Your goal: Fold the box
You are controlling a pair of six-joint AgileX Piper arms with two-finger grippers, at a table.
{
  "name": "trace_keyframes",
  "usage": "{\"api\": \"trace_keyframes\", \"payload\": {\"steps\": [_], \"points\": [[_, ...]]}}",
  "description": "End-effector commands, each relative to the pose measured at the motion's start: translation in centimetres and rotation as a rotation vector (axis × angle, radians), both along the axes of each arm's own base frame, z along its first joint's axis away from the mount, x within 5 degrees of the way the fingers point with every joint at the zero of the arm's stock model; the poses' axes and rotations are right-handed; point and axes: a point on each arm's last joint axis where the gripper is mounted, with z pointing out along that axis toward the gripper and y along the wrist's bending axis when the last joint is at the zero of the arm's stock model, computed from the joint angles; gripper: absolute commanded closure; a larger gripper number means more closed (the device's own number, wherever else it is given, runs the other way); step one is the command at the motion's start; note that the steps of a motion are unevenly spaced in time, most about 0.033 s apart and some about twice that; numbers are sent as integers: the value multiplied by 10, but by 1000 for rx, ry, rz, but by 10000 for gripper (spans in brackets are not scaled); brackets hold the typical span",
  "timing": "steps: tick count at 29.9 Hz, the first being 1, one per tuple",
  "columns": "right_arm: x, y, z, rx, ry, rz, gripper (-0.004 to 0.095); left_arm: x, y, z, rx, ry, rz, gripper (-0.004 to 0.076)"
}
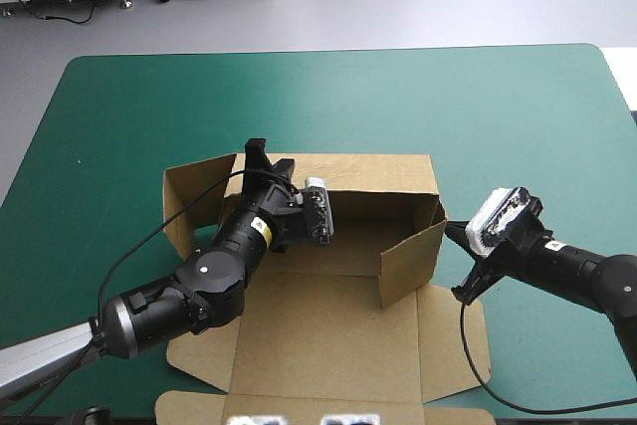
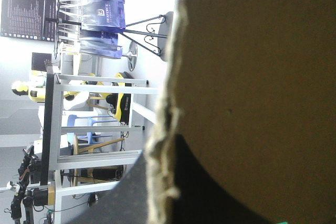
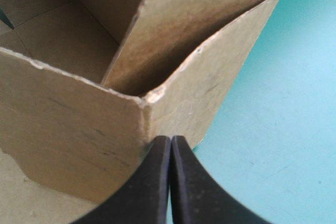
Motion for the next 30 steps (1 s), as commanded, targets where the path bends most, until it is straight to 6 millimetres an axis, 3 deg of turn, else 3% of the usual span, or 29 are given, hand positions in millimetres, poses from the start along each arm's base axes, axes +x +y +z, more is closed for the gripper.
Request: {"api": "trace_keyframes", "payload": {"steps": [1, 9, 11, 24, 30], "points": [[-2, 3, 11, 66, -10, 7, 883, -2, 2, 19, -46, -58, -6, 723], [-7, 6, 9, 88, 49, 36, 435, -2, 3, 19, -45, -59, -3, 723], [-7, 6, 9, 96, 50, 36, 373, -2, 3, 19, -46, -57, -3, 723], [-8, 11, 15, 207, 76, 38, 357, 4, 3, 10, -4, -58, 80, 724], [-5, 9, 16, 212, 53, 7, 358, 3, -12, 5, -4, -122, 70, 724]]}}
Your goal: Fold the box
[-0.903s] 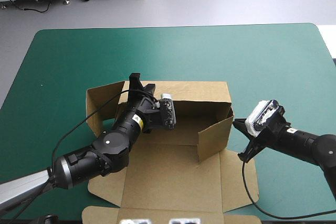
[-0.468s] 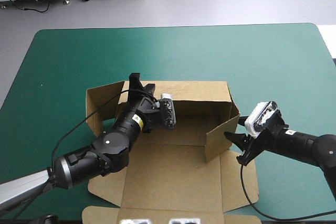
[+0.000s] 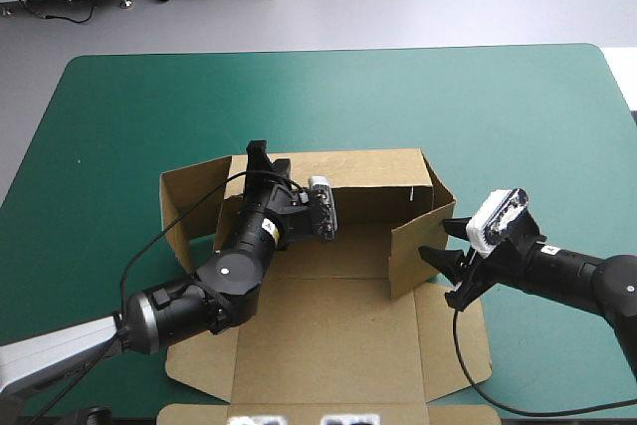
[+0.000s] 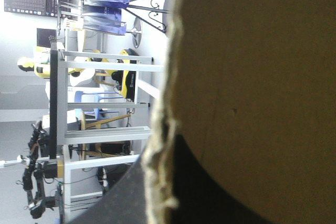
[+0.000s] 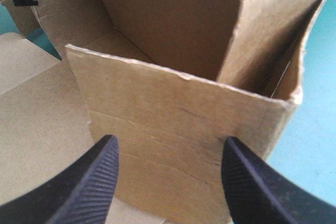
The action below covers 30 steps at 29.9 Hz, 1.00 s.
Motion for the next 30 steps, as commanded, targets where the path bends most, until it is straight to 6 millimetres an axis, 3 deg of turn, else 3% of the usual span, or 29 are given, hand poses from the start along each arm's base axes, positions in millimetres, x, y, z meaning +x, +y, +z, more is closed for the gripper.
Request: {"api": "trace_keyframes", "payload": {"steps": [1, 5, 15, 30], "points": [[3, 0, 14, 55, -61, -42, 357, -5, -10, 17, -18, -131, -25, 724], [7, -3, 13, 27, -83, -83, 357, -6, -21, 11, -6, -129, -41, 723], [24, -3, 2, 23, -53, -90, 355, -6, -22, 11, -36, -117, -41, 723], [31, -2, 7, 78, -96, -104, 357, -8, -26, 9, -46, -97, -85, 723]]}}
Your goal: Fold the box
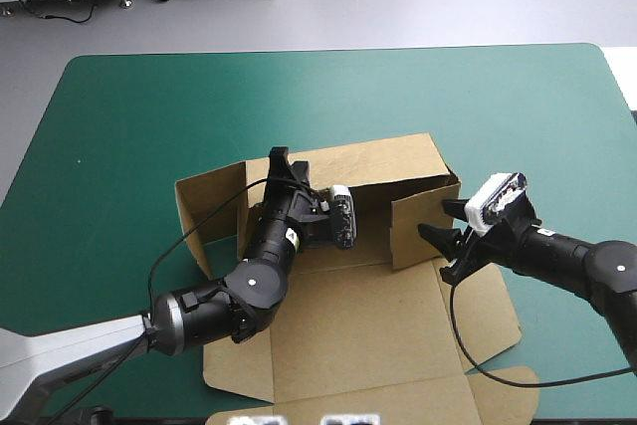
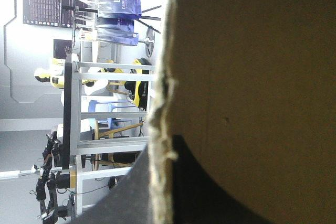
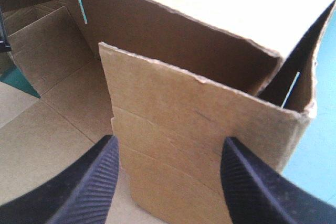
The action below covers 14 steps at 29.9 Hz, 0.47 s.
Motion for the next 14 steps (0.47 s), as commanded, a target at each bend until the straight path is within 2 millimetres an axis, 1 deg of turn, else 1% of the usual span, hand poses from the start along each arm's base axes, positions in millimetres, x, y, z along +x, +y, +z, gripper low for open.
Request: {"api": "trace_keyframes", "payload": {"steps": [1, 4, 6, 9, 14], "points": [[6, -1, 17, 58, -78, -54, 357, -5, -3, 22, -62, -53, -58, 723], [8, -1, 19, 76, -102, -57, 357, -6, -5, 22, -62, -51, -75, 723], [10, 0, 18, 99, -89, -63, 363, -8, -7, 22, -63, -50, -83, 723], [15, 2, 12, 114, -52, -44, 382, -12, -10, 22, -61, -53, -98, 723], [23, 16, -2, 84, -5, -9, 404, -14, -11, 23, -55, -66, -104, 723]]}}
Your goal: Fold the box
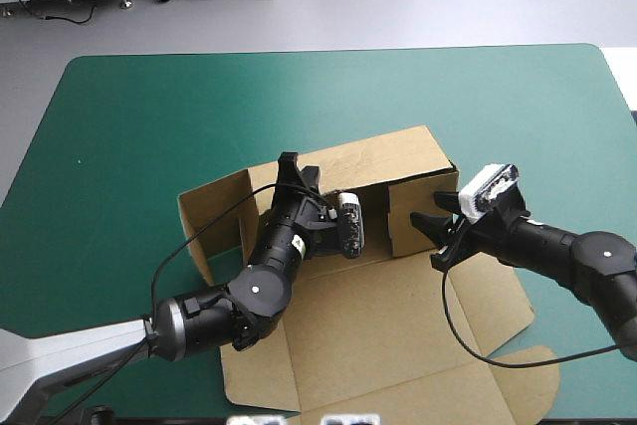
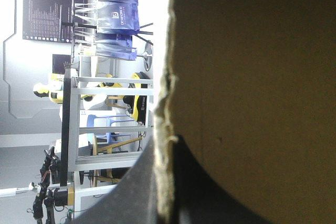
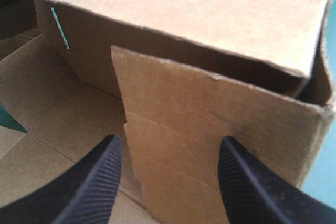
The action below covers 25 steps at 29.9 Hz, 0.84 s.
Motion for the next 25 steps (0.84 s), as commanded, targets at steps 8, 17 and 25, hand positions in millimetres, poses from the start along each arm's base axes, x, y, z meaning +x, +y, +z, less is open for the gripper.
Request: {"api": "trace_keyframes", "payload": {"steps": [8, 17, 25], "points": [[10, 18, 5, -21, -53, -25, 530, -5, -1, 23, -48, -70, -34, 723], [-7, 18, 17, -47, -105, 45, 563, -5, 0, 22, -40, -61, -23, 723], [-41, 1, 35, -186, -135, -16, 561, -5, -1, 22, -41, -57, -32, 723]]}}
